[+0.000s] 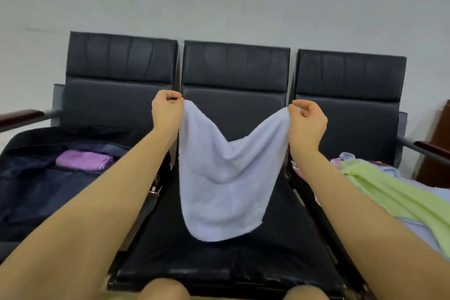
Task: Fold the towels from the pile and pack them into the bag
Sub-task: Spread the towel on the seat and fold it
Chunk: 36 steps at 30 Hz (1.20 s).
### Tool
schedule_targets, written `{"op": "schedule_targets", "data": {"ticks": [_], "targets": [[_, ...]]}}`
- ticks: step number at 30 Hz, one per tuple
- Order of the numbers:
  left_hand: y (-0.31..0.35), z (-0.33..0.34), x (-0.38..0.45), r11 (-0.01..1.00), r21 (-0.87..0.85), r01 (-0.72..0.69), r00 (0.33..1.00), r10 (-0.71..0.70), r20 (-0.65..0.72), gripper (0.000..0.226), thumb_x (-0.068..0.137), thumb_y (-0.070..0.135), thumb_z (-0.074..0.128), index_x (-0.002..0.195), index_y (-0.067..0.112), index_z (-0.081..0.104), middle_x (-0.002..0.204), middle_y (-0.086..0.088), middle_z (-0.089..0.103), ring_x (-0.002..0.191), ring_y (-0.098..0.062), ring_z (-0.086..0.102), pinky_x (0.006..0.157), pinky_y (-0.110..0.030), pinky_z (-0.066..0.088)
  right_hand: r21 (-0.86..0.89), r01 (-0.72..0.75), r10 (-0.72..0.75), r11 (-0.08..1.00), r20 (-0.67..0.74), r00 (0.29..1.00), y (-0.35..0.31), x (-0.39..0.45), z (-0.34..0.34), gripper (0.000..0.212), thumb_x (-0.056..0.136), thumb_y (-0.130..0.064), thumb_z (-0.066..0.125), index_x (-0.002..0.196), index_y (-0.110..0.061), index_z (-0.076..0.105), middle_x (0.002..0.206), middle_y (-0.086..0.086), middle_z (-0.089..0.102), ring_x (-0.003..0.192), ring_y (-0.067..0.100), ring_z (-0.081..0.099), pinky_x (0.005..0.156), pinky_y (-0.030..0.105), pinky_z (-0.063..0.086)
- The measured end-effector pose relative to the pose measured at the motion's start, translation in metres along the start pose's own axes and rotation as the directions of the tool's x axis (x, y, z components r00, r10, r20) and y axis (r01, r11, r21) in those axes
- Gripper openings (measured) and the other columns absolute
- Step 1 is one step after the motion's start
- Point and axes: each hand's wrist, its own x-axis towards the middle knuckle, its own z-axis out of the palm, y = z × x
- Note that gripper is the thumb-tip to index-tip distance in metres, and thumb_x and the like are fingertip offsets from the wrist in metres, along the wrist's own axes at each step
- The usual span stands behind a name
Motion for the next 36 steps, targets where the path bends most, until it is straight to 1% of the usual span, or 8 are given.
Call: {"op": "schedule_targets", "data": {"ticks": [7, 12, 15, 17, 20, 25, 30, 36], "targets": [[0.027, -0.009, 0.012, 0.977, -0.194, 0.083, 0.996, -0.078, 0.03, 0.027, 0.09, -0.001, 0.055, 0.109, 0.013, 0.069, 0.098, -0.003, 0.065, 0.077, -0.011, 0.059, 0.061, -0.019, 0.048, -0.024, -0.013, 0.011, 1.0, -0.06, 0.998, -0.019, 0.029, -0.004, 0.034, 0.093, -0.003, 0.048, 0.125, -0.012, 0.059, 0.089, -0.003, 0.057, 0.079, 0.01, 0.054, 0.085, 0.026, 0.047], [0.023, -0.009, 0.014, 0.979, -0.191, 0.068, 0.996, -0.054, 0.074, 0.053, 0.089, -0.005, 0.041, 0.132, 0.021, 0.056, 0.123, 0.008, 0.055, 0.091, -0.009, 0.056, 0.088, -0.027, 0.048, -0.031, -0.054, 0.053, 0.998, -0.025, 0.998, -0.017, 0.034, -0.008, 0.038, 0.094, -0.001, 0.047, 0.13, -0.01, 0.053, 0.121, 0.008, 0.057, 0.106, 0.018, 0.053, 0.094, 0.028, 0.044], [0.019, -0.006, 0.01, 0.96, -0.278, 0.044, 0.999, -0.039, 0.022, 0.032, 0.088, 0.0, 0.051, 0.097, 0.028, 0.064, 0.093, 0.008, 0.054, 0.073, -0.004, 0.05, 0.075, -0.022, 0.043, 0.013, -0.083, 0.084, 0.996, -0.03, 0.996, -0.013, 0.032, -0.008, 0.037, 0.092, 0.001, 0.045, 0.125, -0.009, 0.057, 0.119, 0.004, 0.057, 0.102, 0.014, 0.053, 0.086, 0.024, 0.042], [0.015, -0.006, 0.01, 0.942, -0.33, 0.056, 0.994, -0.086, -0.074, 0.02, 0.087, 0.006, 0.061, 0.097, 0.02, 0.071, 0.093, 0.005, 0.063, 0.082, -0.007, 0.059, 0.08, -0.022, 0.046, 0.021, -0.112, 0.113, 0.994, -0.044, 0.993, -0.009, 0.033, -0.009, 0.035, 0.091, 0.0, 0.046, 0.122, -0.01, 0.06, 0.113, 0.002, 0.058, 0.1, 0.015, 0.054, 0.083, 0.024, 0.041], [0.004, -0.004, 0.012, 0.973, -0.217, 0.082, 0.984, -0.114, -0.138, 0.033, 0.089, 0.002, 0.055, 0.118, 0.012, 0.067, 0.114, 0.0, 0.065, 0.104, -0.014, 0.06, 0.091, -0.023, 0.046, 0.02, -0.134, 0.135, 0.991, -0.05, 0.99, -0.004, 0.036, -0.012, 0.038, 0.089, 0.003, 0.045, 0.122, -0.009, 0.06, 0.117, 0.005, 0.06, 0.1, 0.014, 0.053, 0.084, 0.024, 0.04], [-0.008, -0.001, 0.012, 0.99, -0.088, 0.107, 0.99, -0.113, -0.078, 0.043, 0.085, -0.009, 0.043, 0.118, 0.009, 0.066, 0.123, -0.006, 0.062, 0.117, -0.022, 0.054, 0.099, -0.031, 0.043, -0.133, -0.131, 0.131, 0.982, -0.008, 0.991, 0.008, 0.04, -0.013, 0.045, 0.087, 0.007, 0.042, 0.126, -0.009, 0.057, 0.126, 0.008, 0.055, 0.109, 0.021, 0.053, 0.084, 0.024, 0.038], [-0.023, -0.003, 0.012, 0.992, 0.001, 0.124, 0.986, -0.123, -0.111, 0.034, 0.083, -0.001, 0.055, 0.114, 0.006, 0.068, 0.118, -0.012, 0.065, 0.11, -0.026, 0.061, 0.093, -0.036, 0.05, -0.28, -0.094, 0.097, 0.955, -0.004, 0.995, 0.024, 0.036, -0.019, 0.025, 0.093, -0.003, 0.048, 0.109, -0.005, 0.066, 0.108, 0.012, 0.063, 0.088, 0.02, 0.055, 0.071, 0.025, 0.037], [-0.034, -0.005, 0.007, 0.988, 0.105, 0.11, 0.979, -0.089, -0.185, 0.036, 0.09, 0.001, 0.045, 0.113, 0.012, 0.069, 0.113, -0.006, 0.065, 0.094, -0.022, 0.059, 0.076, -0.029, 0.048, -0.167, -0.164, 0.156, 0.972, -0.06, 0.986, 0.032, 0.027, -0.017, 0.018, 0.092, -0.009, 0.052, 0.101, -0.01, 0.067, 0.096, 0.005, 0.062, 0.085, 0.019, 0.055, 0.071, 0.03, 0.043]]}}
